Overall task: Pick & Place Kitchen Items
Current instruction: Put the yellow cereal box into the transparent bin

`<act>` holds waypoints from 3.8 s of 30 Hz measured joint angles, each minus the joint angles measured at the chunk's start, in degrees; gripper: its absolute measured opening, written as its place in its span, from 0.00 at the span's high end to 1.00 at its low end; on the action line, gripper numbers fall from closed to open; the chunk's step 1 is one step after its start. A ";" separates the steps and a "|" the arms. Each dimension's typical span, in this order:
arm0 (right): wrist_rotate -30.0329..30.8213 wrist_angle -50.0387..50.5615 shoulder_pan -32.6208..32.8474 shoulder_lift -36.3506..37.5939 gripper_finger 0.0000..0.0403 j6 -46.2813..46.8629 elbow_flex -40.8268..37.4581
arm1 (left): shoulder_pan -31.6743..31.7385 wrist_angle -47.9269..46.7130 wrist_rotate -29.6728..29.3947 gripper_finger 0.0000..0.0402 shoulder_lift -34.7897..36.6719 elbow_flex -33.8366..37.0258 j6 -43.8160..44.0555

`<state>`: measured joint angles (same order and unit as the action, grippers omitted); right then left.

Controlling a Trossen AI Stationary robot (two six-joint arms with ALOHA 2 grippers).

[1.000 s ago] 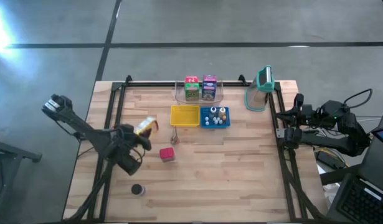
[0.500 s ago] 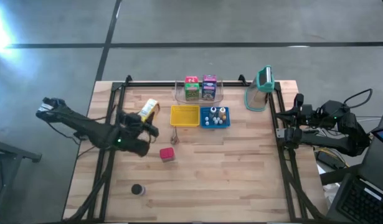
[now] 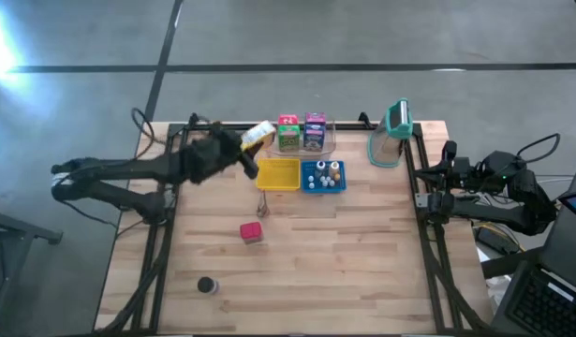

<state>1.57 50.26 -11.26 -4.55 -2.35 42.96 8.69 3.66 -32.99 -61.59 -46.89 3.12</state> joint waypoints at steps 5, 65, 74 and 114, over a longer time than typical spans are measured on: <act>0.01 0.00 0.01 0.00 0.98 0.00 0.00 | 8.79 -4.18 14.58 0.53 -4.54 -5.44 -0.03; 0.02 -0.02 0.02 0.00 0.98 0.00 0.00 | 13.01 -46.22 16.22 0.53 -62.44 -59.06 -33.95; 0.00 -0.02 0.02 0.00 0.98 0.00 0.00 | 13.01 -45.64 15.14 0.43 -62.56 -60.00 -34.59; 0.02 -0.01 0.00 0.00 0.98 0.00 0.00 | 12.68 -47.80 14.62 0.37 -62.33 -62.26 -37.78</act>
<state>1.58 50.25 -11.26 -4.55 -2.35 42.96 21.37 -44.14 -18.37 -123.92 -109.14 -34.65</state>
